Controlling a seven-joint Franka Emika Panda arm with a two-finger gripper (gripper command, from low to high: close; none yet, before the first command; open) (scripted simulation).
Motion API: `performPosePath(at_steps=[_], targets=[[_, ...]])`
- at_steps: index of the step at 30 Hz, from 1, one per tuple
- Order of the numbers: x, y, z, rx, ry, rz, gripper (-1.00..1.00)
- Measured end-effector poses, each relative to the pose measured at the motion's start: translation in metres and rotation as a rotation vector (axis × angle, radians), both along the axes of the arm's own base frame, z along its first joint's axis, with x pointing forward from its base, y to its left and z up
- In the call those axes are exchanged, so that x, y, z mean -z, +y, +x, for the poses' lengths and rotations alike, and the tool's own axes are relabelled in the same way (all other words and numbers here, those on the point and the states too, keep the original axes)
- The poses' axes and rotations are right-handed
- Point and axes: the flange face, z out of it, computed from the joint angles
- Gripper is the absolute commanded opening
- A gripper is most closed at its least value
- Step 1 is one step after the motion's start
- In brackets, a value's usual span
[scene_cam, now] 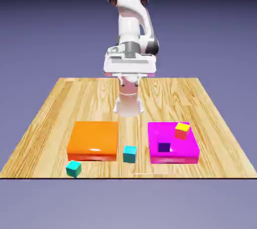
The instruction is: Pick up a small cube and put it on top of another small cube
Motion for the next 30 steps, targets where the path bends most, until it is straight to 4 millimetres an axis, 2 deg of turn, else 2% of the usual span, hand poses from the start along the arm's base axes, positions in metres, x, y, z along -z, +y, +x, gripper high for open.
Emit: performPosePath(at_steps=[7, 13, 23, 30], targets=[[0.062, -0.015, 0.022, 0.322, 0.178, 0.18, 0.0], [0.119, -0.028, 0.032, 0.616, 0.32, 0.347, 0.0], [0.205, -0.04, 0.034, 1.134, 0.547, 0.643, 0.0], [0.249, -0.036, 0.031, 1.504, 0.709, 0.86, 0.0]])
